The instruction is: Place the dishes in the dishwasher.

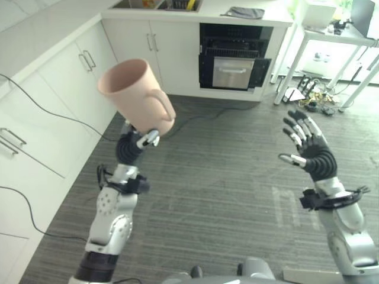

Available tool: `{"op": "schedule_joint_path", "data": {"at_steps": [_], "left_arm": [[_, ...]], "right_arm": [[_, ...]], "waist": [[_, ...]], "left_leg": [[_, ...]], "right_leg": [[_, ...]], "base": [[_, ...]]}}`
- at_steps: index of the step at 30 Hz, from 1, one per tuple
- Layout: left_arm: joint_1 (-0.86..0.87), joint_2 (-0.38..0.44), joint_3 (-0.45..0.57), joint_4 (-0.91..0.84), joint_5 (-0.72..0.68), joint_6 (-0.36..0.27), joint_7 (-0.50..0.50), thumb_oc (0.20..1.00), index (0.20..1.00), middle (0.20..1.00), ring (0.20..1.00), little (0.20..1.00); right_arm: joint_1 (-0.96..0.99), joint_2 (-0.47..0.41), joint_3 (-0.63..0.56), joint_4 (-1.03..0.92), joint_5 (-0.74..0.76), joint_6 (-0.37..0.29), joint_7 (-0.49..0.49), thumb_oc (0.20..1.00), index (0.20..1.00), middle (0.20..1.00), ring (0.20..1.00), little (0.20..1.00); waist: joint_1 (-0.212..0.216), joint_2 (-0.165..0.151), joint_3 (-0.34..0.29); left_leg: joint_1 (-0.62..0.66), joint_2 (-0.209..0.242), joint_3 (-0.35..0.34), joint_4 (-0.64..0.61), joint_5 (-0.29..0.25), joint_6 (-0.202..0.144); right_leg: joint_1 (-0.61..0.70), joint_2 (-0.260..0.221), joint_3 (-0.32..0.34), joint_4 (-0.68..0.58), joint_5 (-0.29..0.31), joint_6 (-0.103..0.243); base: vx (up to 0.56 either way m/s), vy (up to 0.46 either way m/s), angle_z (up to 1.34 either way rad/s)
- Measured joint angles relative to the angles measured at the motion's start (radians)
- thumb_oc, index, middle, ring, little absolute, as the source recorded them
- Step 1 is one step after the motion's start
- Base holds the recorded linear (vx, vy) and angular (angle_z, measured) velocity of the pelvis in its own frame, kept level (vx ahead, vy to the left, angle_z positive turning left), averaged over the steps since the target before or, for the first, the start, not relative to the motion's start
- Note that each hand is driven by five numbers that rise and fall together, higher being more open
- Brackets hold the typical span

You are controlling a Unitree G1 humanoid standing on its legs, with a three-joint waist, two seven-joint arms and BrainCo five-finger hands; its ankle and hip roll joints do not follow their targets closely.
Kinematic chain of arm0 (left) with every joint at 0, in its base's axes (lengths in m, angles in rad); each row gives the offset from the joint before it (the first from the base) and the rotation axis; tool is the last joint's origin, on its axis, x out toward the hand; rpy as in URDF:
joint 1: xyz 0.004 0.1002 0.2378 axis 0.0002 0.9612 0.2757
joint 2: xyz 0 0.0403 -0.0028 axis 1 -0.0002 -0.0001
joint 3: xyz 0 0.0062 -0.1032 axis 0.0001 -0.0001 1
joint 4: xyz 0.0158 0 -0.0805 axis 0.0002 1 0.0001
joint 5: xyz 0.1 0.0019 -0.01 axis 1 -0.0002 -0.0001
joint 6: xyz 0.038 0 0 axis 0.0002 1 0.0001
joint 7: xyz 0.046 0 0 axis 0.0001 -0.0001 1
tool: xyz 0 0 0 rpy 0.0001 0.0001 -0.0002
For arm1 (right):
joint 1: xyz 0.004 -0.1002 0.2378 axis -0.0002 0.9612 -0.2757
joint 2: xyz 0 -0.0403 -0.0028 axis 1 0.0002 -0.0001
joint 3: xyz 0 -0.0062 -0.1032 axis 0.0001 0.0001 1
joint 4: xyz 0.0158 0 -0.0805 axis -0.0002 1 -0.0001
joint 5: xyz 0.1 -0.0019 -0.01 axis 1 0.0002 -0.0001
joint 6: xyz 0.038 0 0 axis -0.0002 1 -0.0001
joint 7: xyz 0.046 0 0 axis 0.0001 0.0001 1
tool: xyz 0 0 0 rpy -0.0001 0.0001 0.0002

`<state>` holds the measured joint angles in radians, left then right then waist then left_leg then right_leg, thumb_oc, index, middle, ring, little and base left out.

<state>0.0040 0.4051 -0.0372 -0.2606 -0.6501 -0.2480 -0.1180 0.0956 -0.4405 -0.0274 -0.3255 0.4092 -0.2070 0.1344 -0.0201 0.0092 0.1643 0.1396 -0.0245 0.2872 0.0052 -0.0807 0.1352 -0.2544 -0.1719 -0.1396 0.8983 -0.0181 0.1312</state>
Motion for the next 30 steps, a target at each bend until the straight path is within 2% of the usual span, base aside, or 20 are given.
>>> {"op": "schedule_joint_path", "data": {"at_steps": [1,2,4,7,10,11,12,13,14,17,19,20,21,22,23,24,25,27,29,30], "left_arm": [[-0.008,0.008,0.002,-0.006,0.0,0.0,0.0,0.2,0.2,0.2,0.2,0.2],[-0.019,0.024,0.002,-0.005,0.0,0.003,-0.002,0.2,0.2,0.2,0.2,0.2],[-0.016,0.019,0.004,0.0,0.0,0.011,-0.002,0.2,0.2,0.2,0.2,0.2],[-0.014,-0.015,-0.002,0.034,0.0,0.017,-0.003,0.2,0.2,0.2,0.2,0.2],[-0.012,-0.033,-0.028,0.035,0.003,0.026,-0.005,0.2,0.2,0.2,0.2,0.2],[-0.005,-0.055,-0.043,0.03,0.004,0.029,-0.008,0.2,0.2,0.2,0.2,0.2],[-0.013,-0.058,-0.043,0.026,0.004,0.031,-0.009,0.2,0.2,0.2,0.2,0.2],[-0.016,-0.053,-0.04,0.026,0.003,0.031,-0.008,0.2,0.2,0.2,0.2,0.2],[-0.016,-0.048,-0.04,0.027,0.003,0.033,-0.004,0.2,0.2,0.2,0.2,0.2],[-0.032,-0.047,-0.035,0.025,0.003,0.032,-0.008,0.2,0.2,0.2,0.2,0.2],[-0.022,-0.047,-0.024,0.024,0.001,0.032,-0.013,0.2,0.2,0.2,0.2,0.2],[-0.002,-0.046,-0.006,0.025,0.001,0.032,-0.014,0.2,0.2,0.2,0.2,0.2],[0.007,-0.04,-0.001,0.025,0.001,0.032,-0.016,0.2,0.2,0.2,0.2,0.2],[0.036,-0.036,0.012,0.005,-0.006,0.03,-0.027,0.2,0.2,0.2,0.2,0.2],[0.049,-0.036,0.008,0.005,-0.006,0.03,-0.038,0.2,0.2,0.2,0.2,0.2],[0.059,-0.039,0.003,0.004,-0.006,0.03,-0.047,0.2,0.2,0.2,0.2,0.2],[0.071,-0.038,-0.001,0.004,-0.006,0.031,-0.048,0.2,0.2,0.2,0.2,0.2],[0.072,-0.031,-0.004,0.004,-0.013,0.024,-0.047,0.2,0.2,0.2,0.2,0.2],[0.075,-0.029,-0.005,0.007,-0.05,0.017,-0.039,0.2,0.2,0.2,0.2,0.2],[0.074,-0.029,-0.012,0.022,-0.068,0.008,-0.039,0.2,0.2,0.2,0.2,0.2]], "right_arm": [[-0.012,-0.006,0.003,0.001,0.0,-0.002,0.001,1.0,1.0,1.0,1.0,1.0],[-0.012,-0.008,0.003,0.003,0.0,0.001,0.001,1.0,1.0,1.0,1.0,1.0],[-0.011,-0.023,0.002,0.004,0.004,0.003,0.002,1.0,1.0,1.0,1.0,1.0],[0.001,-0.037,-0.009,0.01,0.004,0.003,0.004,1.0,1.0,1.0,1.0,1.0],[0.001,-0.029,-0.019,0.015,0.004,0.004,-0.004,1.0,1.0,1.0,1.0,1.0],[0.0,-0.024,-0.027,0.04,0.004,0.004,-0.015,1.0,1.0,1.0,1.0,1.0],[-0.006,-0.031,-0.029,0.051,0.004,0.005,-0.02,1.0,1.0,1.0,1.0,1.0],[-0.024,-0.029,-0.026,0.073,0.003,0.005,-0.019,1.0,1.0,1.0,1.0,1.0],[-0.057,-0.027,-0.023,0.122,0.003,0.009,-0.019,1.0,1.0,1.0,1.0,1.0],[-0.088,-0.038,-0.028,0.095,0.003,0.023,-0.023,1.0,1.0,1.0,1.0,1.0],[-0.051,-0.032,-0.041,0.092,0.004,0.028,-0.01,1.0,1.0,1.0,1.0,1.0],[-0.038,-0.028,-0.039,0.09,0.005,0.027,-0.008,1.0,1.0,1.0,1.0,1.0],[-0.017,-0.038,-0.042,0.089,0.006,0.026,0.001,1.0,1.0,1.0,1.0,1.0],[0.012,-0.028,-0.051,0.09,0.006,0.027,0.021,1.0,1.0,1.0,1.0,1.0],[0.026,-0.026,-0.053,0.089,0.006,0.025,0.026,1.0,1.0,1.0,1.0,1.0],[0.036,-0.011,-0.062,0.09,0.006,0.026,0.026,1.0,1.0,1.0,1.0,1.0],[0.034,-0.006,-0.057,0.089,0.006,0.028,0.026,1.0,1.0,1.0,1.0,1.0],[0.015,-0.009,-0.05,0.086,0.005,0.026,0.034,1.0,1.0,1.0,1.0,1.0],[0.017,-0.01,-0.029,0.086,0.004,0.027,0.037,1.0,1.0,1.0,1.0,1.0],[0.026,-0.011,-0.026,0.089,0.004,0.026,0.048,1.0,1.0,1.0,1.0,1.0]], "waist": [[-0.008,0.008,-0.004],[-0.022,-0.012,-0.005],[-0.047,-0.015,-0.004],[-0.093,-0.023,-0.002],[-0.12,-0.046,0.0],[-0.113,-0.013,-0.004],[-0.12,0.028,-0.003],[-0.11,0.031,-0.004],[-0.11,0.026,-0.003],[-0.125,0.021,-0.007],[-0.124,0.01,-0.008],[-0.123,0.001,-0.008],[-0.143,-0.002,-0.009],[-0.137,-0.024,-0.008],[-0.136,-0.037,-0.007],[-0.137,-0.05,-0.007],[-0.135,-0.057,-0.006],[-0.141,-0.043,-0.007],[-0.136,-0.033,-0.002],[-0.133,-0.023,-0.005]], "left_leg": [[0.014,0.004,0.004,-0.027,-0.022,-0.027],[0.021,-0.009,0.008,-0.04,-0.021,-0.029],[0.022,-0.012,0.015,-0.039,-0.028,-0.043],[0.062,-0.012,-0.011,-0.039,-0.057,-0.08],[0.126,0.0,-0.062,-0.037,-0.091,-0.125],[0.163,0.079,-0.095,-0.037,-0.134,-0.179],[0.16,0.139,-0.12,-0.035,-0.116,-0.186],[0.164,0.166,-0.114,-0.019,-0.079,-0.191],[0.187,0.19,-0.125,-0.013,-0.031,-0.225],[0.169,0.233,-0.068,0.074,0.064,-0.228],[0.091,0.275,-0.031,0.247,0.086,-0.28],[0.064,0.277,-0.039,0.296,0.074,-0.291],[0.025,0.257,-0.057,0.317,0.094,-0.296],[-0.094,0.28,-0.067,0.572,0.107,-0.303],[-0.159,0.267,-0.071,0.647,0.097,-0.296],[-0.226,0.261,-0.042,0.69,0.067,-0.249],[-0.256,0.244,0.004,0.618,0.057,-0.233],[-0.273,0.204,0.118,0.255,0.067,-0.229],[-0.266,0.172,0.125,0.067,0.102,-0.221],[-0.26,0.163,0.104,0.011,0.125,-0.222]], "right_leg": [[-0.018,0.008,-0.023,-0.087,-0.055,0.011],[-0.021,0.004,-0.035,-0.208,-0.088,-0.003],[-0.031,0.018,-0.105,-0.441,-0.098,-0.017],[-0.052,-0.002,-0.11,-0.718,0.026,0.003],[-0.065,-0.062,-0.06,-0.773,0.092,0.018],[-0.04,-0.021,-0.071,-0.726,0.151,-0.016],[-0.039,0.047,-0.083,-0.697,0.129,-0.055],[-0.034,0.075,-0.094,-0.683,0.108,-0.092],[-0.011,0.096,-0.109,-0.67,0.082,-0.117],[0.041,0.156,-0.116,-0.681,0.012,-0.19],[0.075,0.179,-0.103,-0.714,0.013,-0.206],[0.105,0.189,-0.089,-0.732,0.021,-0.231],[0.131,0.198,-0.086,-0.748,-0.01,-0.229],[0.174,0.211,-0.054,-0.781,-0.019,-0.25],[0.191,0.208,-0.043,-0.8,-0.019,-0.249],[0.209,0.202,-0.051,-0.832,-0.007,-0.24],[0.229,0.196,-0.057,-0.848,0.017,-0.248],[0.267,0.201,-0.068,-0.892,0.017,-0.246],[0.286,0.203,-0.063,-0.904,0.015,-0.24],[0.304,0.208,-0.065,-0.915,-0.009,-0.197]], "base": [[0.32,-0.176,-0.62],[0.25,-0.151,-0.17],[0.26,-0.165,-0.08],[0.32,-0.242,0.12],[0.31,-0.341,0.57],[0.4,-0.573,0.89],[0.41,-0.604,0.55],[0.36,-0.546,0.2],[0.19,-0.294,-0.22],[0.2,-0.384,-0.16],[0.17,-0.321,-0.22],[0.16,-0.283,-0.25],[0.24,-0.291,-0.42],[0.18,-0.15,-0.3],[0.17,-0.062,-0.39],[0.08,0.116,-0.16],[0.15,0.308,-0.09],[0.17,0.327,-0.01],[0.22,0.272,-0.04],[0.22,0.201,0.0]]}}
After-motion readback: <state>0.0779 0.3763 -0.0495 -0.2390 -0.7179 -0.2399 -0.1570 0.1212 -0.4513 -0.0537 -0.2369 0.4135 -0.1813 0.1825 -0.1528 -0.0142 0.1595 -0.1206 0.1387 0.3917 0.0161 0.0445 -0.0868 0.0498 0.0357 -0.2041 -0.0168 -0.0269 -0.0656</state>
